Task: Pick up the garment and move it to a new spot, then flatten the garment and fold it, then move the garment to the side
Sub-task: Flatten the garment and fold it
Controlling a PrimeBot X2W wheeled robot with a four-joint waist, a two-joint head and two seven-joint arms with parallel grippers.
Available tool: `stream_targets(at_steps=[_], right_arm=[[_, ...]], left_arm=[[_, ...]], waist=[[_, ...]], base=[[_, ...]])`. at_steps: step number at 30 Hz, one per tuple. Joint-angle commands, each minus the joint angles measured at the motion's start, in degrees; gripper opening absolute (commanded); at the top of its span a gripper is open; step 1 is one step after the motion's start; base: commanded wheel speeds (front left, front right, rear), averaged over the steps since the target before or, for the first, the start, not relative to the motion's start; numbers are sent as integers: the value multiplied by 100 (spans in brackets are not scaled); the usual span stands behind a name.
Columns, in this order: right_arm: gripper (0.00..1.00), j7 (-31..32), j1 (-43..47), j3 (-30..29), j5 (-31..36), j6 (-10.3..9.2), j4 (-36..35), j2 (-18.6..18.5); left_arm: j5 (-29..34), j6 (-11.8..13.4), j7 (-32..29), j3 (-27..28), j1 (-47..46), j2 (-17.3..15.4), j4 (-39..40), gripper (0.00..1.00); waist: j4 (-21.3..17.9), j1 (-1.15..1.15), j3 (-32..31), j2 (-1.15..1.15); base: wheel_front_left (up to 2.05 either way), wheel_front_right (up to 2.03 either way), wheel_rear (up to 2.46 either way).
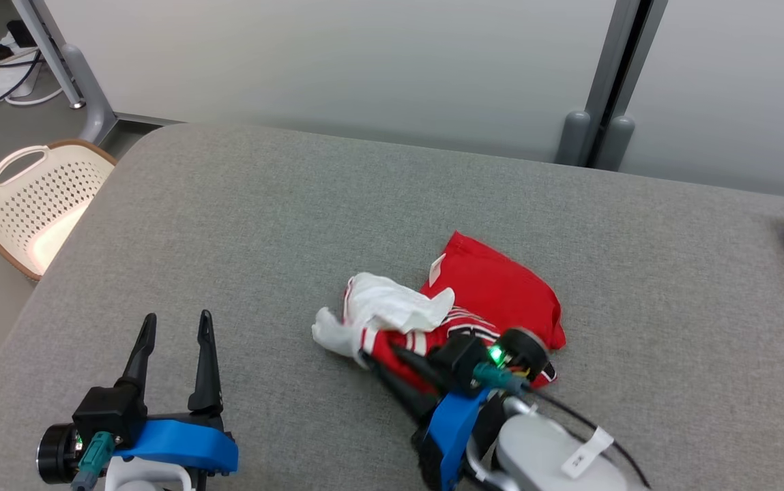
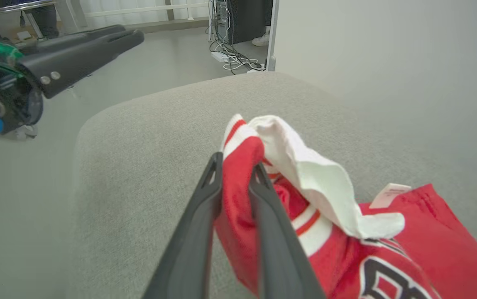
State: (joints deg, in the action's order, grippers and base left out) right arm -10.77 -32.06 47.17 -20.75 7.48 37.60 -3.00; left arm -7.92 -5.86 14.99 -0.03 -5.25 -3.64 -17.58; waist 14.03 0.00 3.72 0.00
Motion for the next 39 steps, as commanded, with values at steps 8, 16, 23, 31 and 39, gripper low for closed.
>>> stream_targets(at_steps=[8, 16, 23, 31, 39], right_arm=[[100, -322, -35, 190, -338, 3, 106, 5], [100, -442, 243, -1417, 254, 3, -47, -300], [100, -443, 1318, -3125, 882, 2, -1032, -525], [100, -441, 2684, -4447, 1318, 3, -1947, -258], [100, -234, 3162, -4662, 1449, 3, -2334, -74]], left_arm=[[17, 23, 27, 59, 22, 24, -11, 100], [91, 35, 28, 169, 165, -22, 89, 100], [143, 49, 28, 234, 293, -52, 151, 100], [218, 68, 28, 200, 411, -36, 216, 100], [246, 68, 28, 176, 455, -45, 244, 100]], waist=[[-235, 0, -48, 0], [-550, 0, -132, 0], [-743, 0, -178, 0], [-858, 0, -249, 0], [-928, 0, -269, 0]], base=[[0, 0, 0], [0, 0, 0], [0, 0, 0], [0, 0, 0], [0, 0, 0]])
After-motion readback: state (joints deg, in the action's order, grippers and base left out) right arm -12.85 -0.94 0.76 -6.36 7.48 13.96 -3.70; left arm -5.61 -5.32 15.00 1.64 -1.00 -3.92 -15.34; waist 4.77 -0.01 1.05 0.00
